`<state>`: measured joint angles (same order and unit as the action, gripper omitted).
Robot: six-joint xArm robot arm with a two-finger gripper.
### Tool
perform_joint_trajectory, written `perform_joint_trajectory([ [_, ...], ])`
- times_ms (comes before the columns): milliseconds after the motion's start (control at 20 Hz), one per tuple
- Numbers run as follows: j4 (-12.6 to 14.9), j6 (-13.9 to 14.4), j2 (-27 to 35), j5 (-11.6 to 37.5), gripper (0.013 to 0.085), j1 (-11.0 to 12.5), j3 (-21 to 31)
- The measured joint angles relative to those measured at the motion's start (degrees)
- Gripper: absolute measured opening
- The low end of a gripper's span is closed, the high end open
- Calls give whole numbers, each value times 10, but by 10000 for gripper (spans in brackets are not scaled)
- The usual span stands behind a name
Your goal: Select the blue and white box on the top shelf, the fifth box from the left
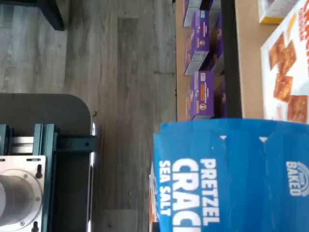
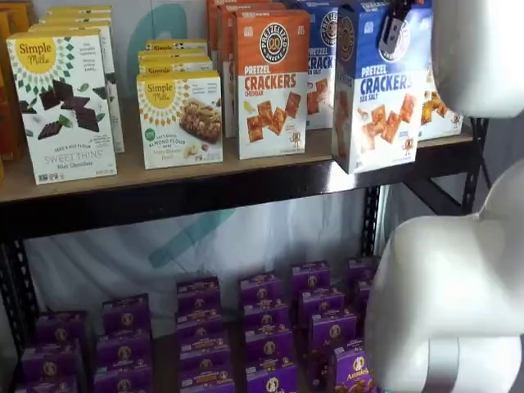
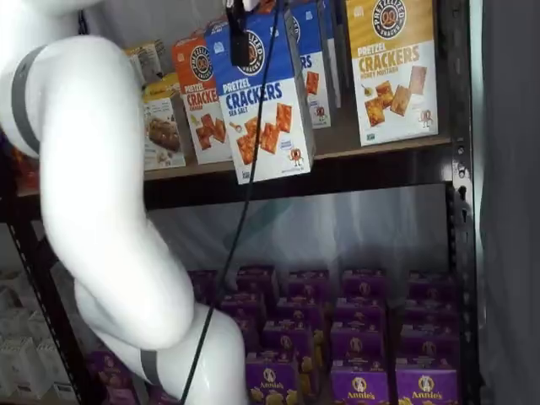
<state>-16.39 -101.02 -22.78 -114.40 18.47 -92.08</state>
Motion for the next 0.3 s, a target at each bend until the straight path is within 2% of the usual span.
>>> perform_joint_trajectory([
  [300, -3, -14, -31, -2, 530, 15, 35],
])
